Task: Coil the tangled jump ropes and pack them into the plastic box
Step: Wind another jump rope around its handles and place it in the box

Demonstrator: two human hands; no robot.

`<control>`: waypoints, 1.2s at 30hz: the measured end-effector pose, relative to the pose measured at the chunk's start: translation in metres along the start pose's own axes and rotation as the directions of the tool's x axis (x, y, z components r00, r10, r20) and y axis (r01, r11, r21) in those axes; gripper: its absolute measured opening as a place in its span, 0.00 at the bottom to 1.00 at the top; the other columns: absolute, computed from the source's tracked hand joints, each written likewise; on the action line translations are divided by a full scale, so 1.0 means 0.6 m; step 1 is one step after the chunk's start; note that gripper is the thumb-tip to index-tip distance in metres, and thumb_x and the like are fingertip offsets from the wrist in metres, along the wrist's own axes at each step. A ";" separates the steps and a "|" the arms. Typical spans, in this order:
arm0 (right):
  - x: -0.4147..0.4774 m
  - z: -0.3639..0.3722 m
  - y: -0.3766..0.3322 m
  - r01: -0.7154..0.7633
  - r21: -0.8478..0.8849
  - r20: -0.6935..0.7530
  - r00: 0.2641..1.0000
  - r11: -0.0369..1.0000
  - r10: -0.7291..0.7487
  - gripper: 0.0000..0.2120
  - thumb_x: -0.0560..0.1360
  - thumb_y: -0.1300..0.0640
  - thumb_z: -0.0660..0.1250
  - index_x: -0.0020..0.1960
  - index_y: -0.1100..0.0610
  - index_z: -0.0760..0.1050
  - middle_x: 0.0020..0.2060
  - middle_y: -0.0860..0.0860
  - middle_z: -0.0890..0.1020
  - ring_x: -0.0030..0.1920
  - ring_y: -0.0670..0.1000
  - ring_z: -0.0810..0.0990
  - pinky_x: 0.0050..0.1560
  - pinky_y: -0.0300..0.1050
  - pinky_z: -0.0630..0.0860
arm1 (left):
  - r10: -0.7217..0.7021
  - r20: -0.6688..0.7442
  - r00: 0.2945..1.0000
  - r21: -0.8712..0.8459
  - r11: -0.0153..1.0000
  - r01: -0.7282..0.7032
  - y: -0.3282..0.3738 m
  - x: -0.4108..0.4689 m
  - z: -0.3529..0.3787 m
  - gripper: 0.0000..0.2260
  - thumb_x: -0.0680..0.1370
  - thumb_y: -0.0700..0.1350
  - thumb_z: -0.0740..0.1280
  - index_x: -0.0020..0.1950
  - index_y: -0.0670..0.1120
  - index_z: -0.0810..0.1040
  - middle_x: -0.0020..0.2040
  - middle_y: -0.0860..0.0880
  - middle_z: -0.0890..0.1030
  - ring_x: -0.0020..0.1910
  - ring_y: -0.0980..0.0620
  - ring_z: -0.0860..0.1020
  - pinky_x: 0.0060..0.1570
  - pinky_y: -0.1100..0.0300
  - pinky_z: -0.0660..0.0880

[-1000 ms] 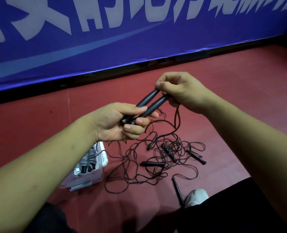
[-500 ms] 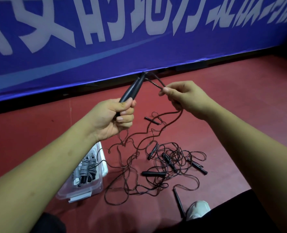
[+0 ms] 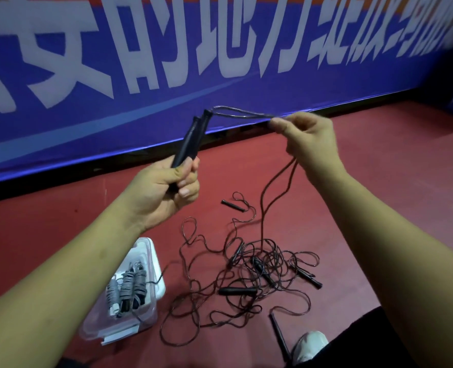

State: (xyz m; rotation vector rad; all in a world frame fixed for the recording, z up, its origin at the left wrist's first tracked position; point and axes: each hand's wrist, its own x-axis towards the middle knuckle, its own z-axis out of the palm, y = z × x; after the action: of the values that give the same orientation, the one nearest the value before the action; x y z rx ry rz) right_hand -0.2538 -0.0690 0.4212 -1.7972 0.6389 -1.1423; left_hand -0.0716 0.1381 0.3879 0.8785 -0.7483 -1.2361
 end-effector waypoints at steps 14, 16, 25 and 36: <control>-0.031 -0.008 0.037 -0.214 -0.135 0.250 0.938 0.968 0.242 0.08 0.79 0.55 0.68 0.50 0.58 0.83 0.21 0.42 0.70 0.22 0.42 0.66 0.25 0.38 0.63 | -0.065 -0.145 0.987 -0.001 0.998 0.065 -0.022 0.001 0.033 0.04 0.75 0.41 0.62 0.48 0.42 0.72 0.29 0.51 0.67 0.23 0.57 0.65 0.24 0.67 0.64; -0.055 0.011 0.042 -0.329 -0.161 0.461 0.809 0.931 0.365 0.10 0.81 0.54 0.66 0.53 0.59 0.82 0.25 0.46 0.67 0.26 0.48 0.66 0.28 0.40 0.64 | -0.032 -0.249 0.968 -0.086 0.996 0.010 -0.026 0.009 0.025 0.01 0.76 0.40 0.62 0.46 0.43 0.71 0.30 0.51 0.69 0.24 0.58 0.68 0.24 0.68 0.66; -0.113 0.101 0.002 -0.653 0.154 0.669 0.622 0.742 0.408 0.11 0.84 0.59 0.57 0.55 0.65 0.74 0.29 0.53 0.70 0.25 0.47 0.64 0.27 0.39 0.61 | 0.016 -0.594 0.804 -0.248 0.947 -0.203 -0.024 0.032 -0.010 0.07 0.83 0.36 0.59 0.45 0.39 0.70 0.48 0.28 0.81 0.46 0.35 0.84 0.41 0.51 0.83; -0.156 0.138 -0.005 -0.289 -0.169 0.589 0.737 0.942 0.332 0.12 0.83 0.58 0.59 0.56 0.61 0.80 0.29 0.54 0.73 0.28 0.53 0.76 0.29 0.43 0.73 | 0.020 -0.551 0.834 -0.241 0.953 -0.182 -0.034 0.037 -0.008 0.12 0.85 0.43 0.56 0.64 0.38 0.71 0.57 0.41 0.84 0.56 0.43 0.83 0.51 0.50 0.79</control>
State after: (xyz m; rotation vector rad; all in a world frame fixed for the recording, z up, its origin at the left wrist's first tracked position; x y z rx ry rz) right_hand -0.2213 0.0391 0.3679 -1.8830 0.5528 -0.2677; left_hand -0.0732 0.1146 0.3678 0.8775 -0.1460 -0.8992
